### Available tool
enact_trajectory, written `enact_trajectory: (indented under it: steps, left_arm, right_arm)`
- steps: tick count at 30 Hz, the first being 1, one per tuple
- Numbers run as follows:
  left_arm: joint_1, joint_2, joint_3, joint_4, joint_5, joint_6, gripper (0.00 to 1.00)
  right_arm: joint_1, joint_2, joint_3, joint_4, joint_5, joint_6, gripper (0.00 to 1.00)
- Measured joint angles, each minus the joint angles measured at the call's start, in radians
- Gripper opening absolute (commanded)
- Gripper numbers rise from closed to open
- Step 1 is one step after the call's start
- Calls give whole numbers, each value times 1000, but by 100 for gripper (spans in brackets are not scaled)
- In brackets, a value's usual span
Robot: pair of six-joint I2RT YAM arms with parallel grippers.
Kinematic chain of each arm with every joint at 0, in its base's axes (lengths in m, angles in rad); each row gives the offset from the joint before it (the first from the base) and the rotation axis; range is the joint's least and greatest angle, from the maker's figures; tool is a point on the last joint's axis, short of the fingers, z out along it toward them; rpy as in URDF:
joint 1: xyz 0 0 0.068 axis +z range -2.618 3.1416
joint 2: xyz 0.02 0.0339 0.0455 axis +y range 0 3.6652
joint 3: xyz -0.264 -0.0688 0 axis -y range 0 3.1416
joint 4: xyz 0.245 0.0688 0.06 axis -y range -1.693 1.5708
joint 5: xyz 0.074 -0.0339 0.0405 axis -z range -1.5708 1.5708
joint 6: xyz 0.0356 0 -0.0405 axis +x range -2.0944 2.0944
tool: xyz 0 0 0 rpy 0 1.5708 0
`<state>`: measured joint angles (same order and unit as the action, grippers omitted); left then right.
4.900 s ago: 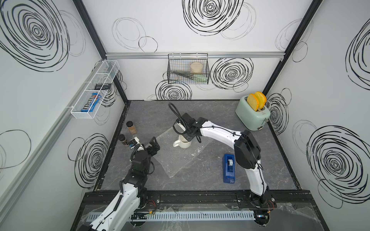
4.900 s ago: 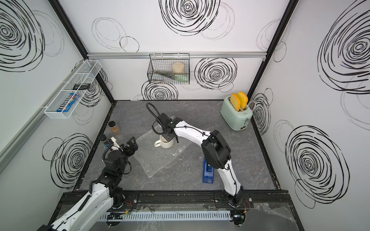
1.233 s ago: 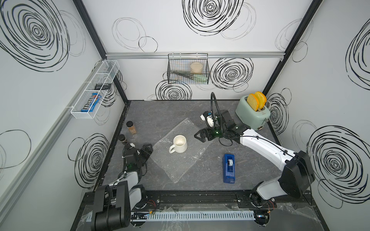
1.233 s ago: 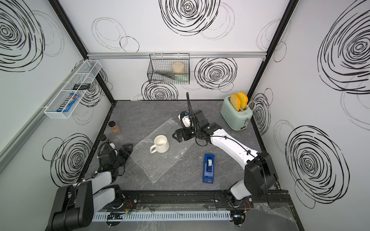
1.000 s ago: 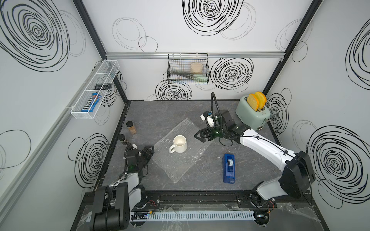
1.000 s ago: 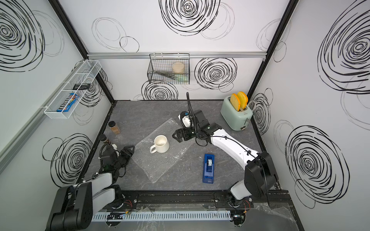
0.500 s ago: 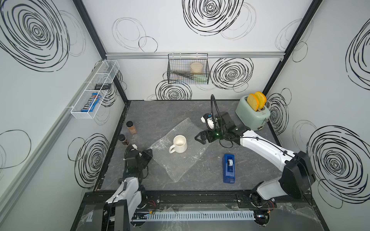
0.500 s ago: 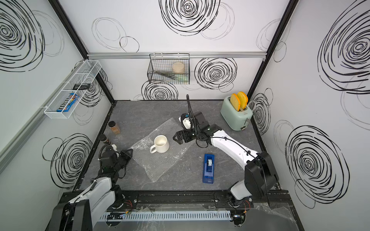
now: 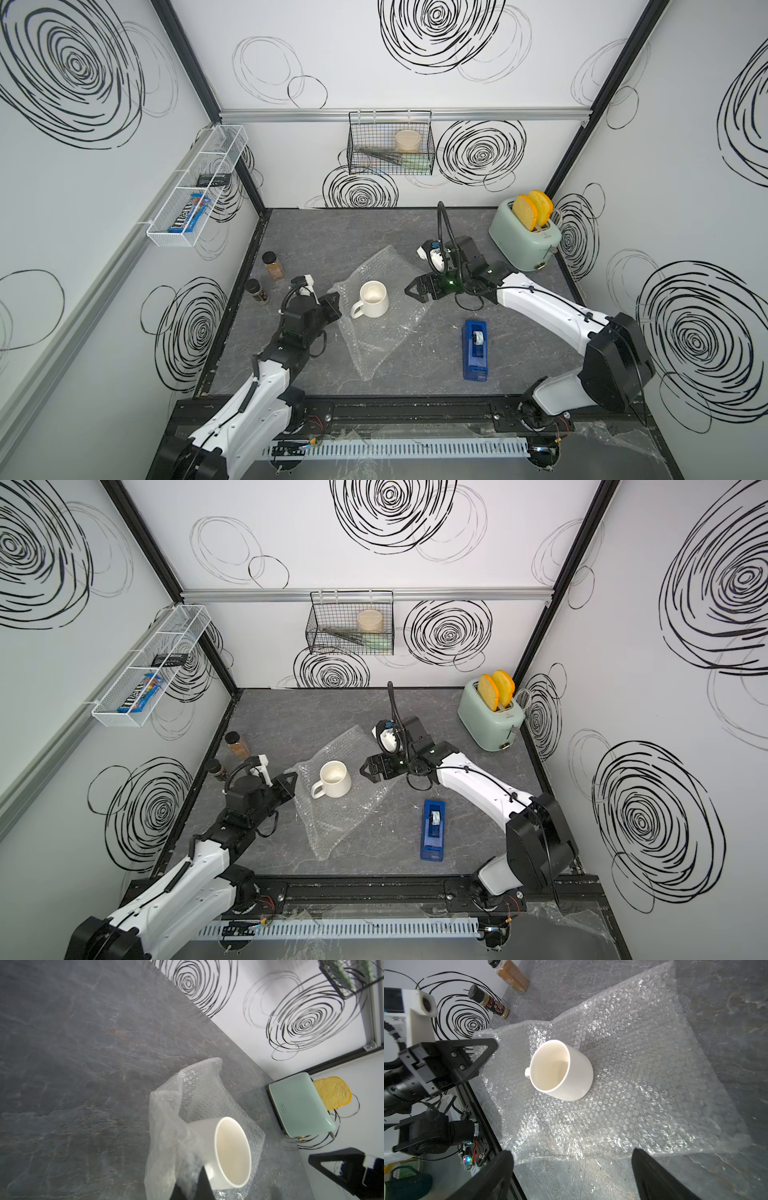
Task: Wrap mugs in bubble wrap
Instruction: Wrap the mug in bubble wrap.
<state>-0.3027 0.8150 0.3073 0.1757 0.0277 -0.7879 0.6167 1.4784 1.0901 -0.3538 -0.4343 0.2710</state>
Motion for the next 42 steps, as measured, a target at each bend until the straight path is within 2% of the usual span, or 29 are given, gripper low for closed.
enact_trajectory:
  steps: [4,9,14,15,19,22,24,26,32,37,42]
  left_arm:
    - [-130,37,69,-30,-69,52,0]
    - [-287,161,167,-50,-150,129,0]
    - [-358,282,225,-47,-195,179,2]
    - [-362,304,230,-45,-196,185,2]
    - [-364,373,245,-42,-193,205,34]
    - [-364,392,245,-38,-175,210,48]
    - [-356,393,245,-27,-152,208,54]
    - [-341,393,245,-7,-117,204,59]
    - [-271,404,242,53,22,184,64]
    - [-210,429,227,95,151,155,68]
    - [-188,454,222,121,227,133,71]
  right_arm:
    - [0,20,0,0,0,6,93]
    - [0,51,-1,-1,-2,14,92]
    - [1,85,-1,-5,-9,17,91]
    - [1,90,-2,-5,-10,18,91]
    - [6,94,-14,-4,-10,18,91]
    - [23,75,-51,8,0,20,91]
    - [39,46,-88,20,6,23,91]
    - [58,16,-121,36,15,24,91]
    - [122,-74,-204,97,52,21,90]
    - [239,-182,-283,172,100,-20,89]
    - [339,-220,-310,232,151,-63,89]
